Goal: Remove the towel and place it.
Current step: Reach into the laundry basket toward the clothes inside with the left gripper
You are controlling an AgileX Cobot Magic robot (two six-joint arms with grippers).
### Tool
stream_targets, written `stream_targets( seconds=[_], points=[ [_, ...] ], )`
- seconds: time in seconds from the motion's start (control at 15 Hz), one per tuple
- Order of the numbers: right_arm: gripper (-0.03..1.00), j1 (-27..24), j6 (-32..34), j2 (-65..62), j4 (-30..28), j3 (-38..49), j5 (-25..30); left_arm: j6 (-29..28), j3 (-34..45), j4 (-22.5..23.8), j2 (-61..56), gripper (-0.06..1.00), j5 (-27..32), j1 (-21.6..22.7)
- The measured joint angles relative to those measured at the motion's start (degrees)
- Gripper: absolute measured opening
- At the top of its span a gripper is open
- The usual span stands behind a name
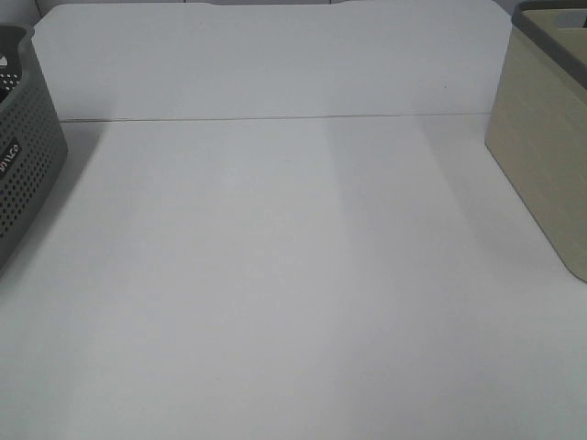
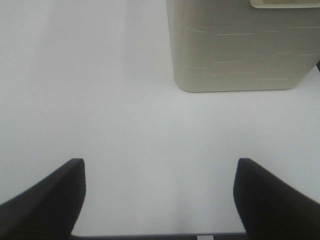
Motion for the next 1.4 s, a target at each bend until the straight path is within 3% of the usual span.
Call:
stream_targets(
  seconds=[1.4],
  points=[
    [0.79, 0.0, 0.0, 0.0, 0.0, 0.0, 0.0, 0.2, 0.0, 2.7, 0.0, 0.99, 0.0, 0.0]
  ],
)
